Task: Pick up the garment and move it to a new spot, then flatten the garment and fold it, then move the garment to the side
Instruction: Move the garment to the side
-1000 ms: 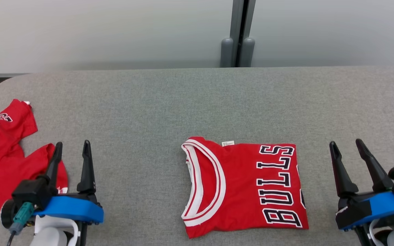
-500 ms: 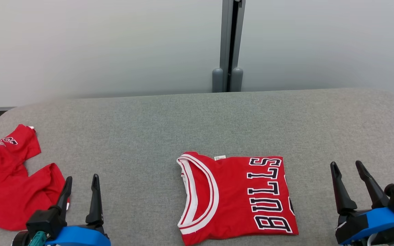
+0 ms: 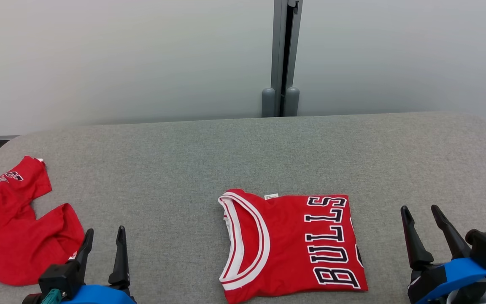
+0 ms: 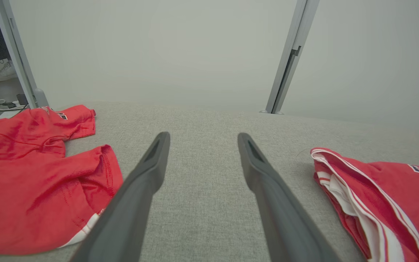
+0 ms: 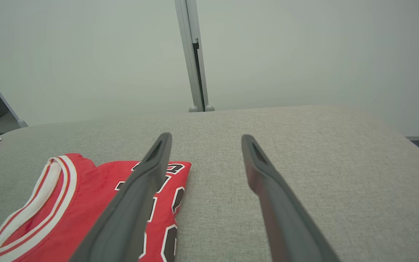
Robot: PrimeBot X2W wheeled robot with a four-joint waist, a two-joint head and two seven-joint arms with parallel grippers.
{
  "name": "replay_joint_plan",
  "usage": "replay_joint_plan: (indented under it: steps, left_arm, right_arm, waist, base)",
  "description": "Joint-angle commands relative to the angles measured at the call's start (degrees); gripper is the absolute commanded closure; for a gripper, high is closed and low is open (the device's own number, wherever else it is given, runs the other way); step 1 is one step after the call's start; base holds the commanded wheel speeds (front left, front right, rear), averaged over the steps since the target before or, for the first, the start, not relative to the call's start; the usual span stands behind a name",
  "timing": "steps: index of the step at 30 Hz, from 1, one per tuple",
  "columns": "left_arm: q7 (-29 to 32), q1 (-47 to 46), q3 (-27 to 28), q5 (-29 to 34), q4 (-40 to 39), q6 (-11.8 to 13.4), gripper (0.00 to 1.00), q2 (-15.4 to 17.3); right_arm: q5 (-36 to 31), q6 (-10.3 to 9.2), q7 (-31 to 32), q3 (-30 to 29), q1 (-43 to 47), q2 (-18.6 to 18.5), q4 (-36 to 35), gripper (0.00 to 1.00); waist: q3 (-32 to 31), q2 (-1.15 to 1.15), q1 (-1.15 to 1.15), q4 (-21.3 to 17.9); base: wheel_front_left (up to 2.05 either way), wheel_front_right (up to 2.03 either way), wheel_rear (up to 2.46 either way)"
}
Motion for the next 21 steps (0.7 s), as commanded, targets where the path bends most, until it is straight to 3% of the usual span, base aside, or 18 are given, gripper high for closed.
replay_joint_plan:
  steps: [1,14,21]
  left_arm:
    - [-0.2,-0.8,-0.3,-0.2,0.1,-0.1,0.00,0.2]
    - [-0.2,-1.5,-0.3,-0.9,0.5,0.1,0.00,0.4]
    - [-0.2,-2.1,-0.2,-0.8,-0.3,0.2,0.00,0.9]
  right_arm:
    - [-0.3,0.03,0.1,-0.2,0.7,0.2,0.1,0.00]
    - [-0.9,0.03,1.8,0.9,-0.2,0.6,-0.3,0.00]
    - [0.4,0.02,8.9,3.5,-5.2,0.9,0.2,0.00]
  waist:
    - [0.0,0.00,0.00,0.0]
    - [0.5,0.00,0.00,0.1]
    - [1.7,0.00,0.00,0.4]
  base:
    - [0.00,0.00,0.00]
    - [0.00,0.00,0.00]
    - [0.00,0.00,0.00]
